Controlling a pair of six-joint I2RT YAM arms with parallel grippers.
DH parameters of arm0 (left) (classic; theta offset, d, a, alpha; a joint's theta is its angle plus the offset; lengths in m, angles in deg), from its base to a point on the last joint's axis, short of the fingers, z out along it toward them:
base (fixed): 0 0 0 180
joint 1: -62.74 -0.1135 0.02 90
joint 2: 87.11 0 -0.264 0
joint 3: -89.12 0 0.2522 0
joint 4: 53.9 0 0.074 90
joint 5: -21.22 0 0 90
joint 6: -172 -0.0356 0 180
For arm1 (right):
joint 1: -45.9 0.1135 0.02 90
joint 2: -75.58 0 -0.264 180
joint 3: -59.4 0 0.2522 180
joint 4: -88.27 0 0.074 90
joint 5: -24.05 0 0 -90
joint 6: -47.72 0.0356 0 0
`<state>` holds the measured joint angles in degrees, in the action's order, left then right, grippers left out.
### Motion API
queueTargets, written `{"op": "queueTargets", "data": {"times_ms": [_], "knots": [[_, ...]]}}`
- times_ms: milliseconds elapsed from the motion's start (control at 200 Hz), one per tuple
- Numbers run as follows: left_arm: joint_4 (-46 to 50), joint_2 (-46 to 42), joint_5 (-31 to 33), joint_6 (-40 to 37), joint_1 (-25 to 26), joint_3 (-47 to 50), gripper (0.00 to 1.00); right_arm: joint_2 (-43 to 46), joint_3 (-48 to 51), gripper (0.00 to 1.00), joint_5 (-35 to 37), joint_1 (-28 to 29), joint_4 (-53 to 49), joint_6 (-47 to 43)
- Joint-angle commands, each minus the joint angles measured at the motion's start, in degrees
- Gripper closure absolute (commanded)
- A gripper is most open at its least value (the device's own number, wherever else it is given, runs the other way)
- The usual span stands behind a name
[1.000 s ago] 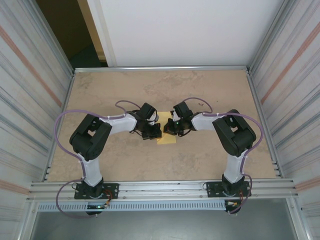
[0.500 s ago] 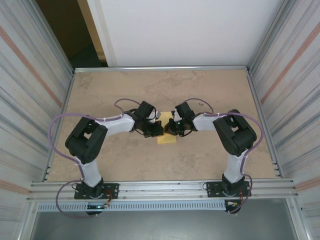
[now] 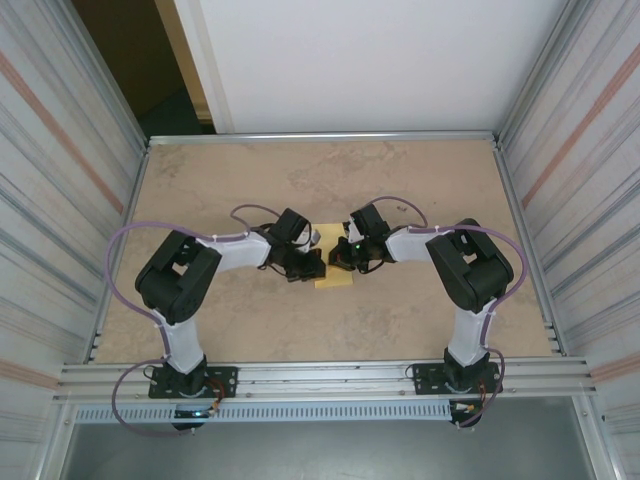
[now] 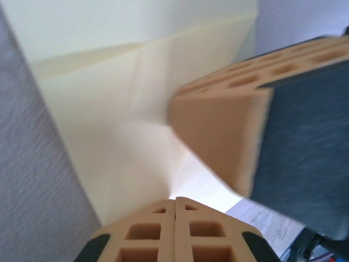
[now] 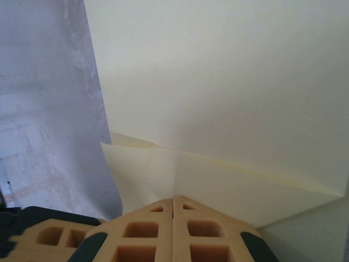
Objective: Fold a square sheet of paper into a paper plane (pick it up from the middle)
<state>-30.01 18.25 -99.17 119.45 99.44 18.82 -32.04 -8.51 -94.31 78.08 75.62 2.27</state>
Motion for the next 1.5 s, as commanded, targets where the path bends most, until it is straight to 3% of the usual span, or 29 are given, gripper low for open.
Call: {"op": "queueTargets", "data": {"times_ms": [0, 231, 471, 661, 782, 912, 1258, 1498], "knots": [[0.57, 0.77, 0.84, -1.41, -0.15, 2.18, 0.99, -3.29, 2.43, 1.0, 4.62, -0.73, -6.16, 0.83], [3.8, -1.65, 2.96, -2.69, -0.15, 5.86, 1.0, -3.3, 2.38, 1.0, 5.31, -0.88, -7.04, 0.73], [9.64, -10.15, 5.51, -4.73, -0.61, 10.82, 1.0, -3.2, 2.22, 1.0, 5.35, -1.07, -7.4, 0.5], [-0.36, -16.49, 2.05, 0.98, -3.13, 12.84, 1.0, -3.01, 1.98, 1.0, 5.42, -0.91, -7.43, 0.6], [-8.16, -13.98, 0.0, 5.07, -2.98, 11.88, 1.0, -3.2, 1.94, 1.0, 5.5, -0.89, -7.17, 0.89], [-10.52, -9.17, -0.77, 6.95, -2.22, 9.11, 1.0, -3.31, 1.88, 1.0, 5.51, -0.81, -7.07, 1.13], [-6.0, -3.45, 2.13, 6.3, -0.68, 6.82, 1.0, -2.54, 1.68, 1.0, 4.9, -0.9, -7.08, 1.03], [-2.33, -1.92, 3.64, 6.23, -0.37, 8.53, 1.0, 3.36, 0.48, 1.0, 3.87, -0.48, -4.88, -1.73]]}}
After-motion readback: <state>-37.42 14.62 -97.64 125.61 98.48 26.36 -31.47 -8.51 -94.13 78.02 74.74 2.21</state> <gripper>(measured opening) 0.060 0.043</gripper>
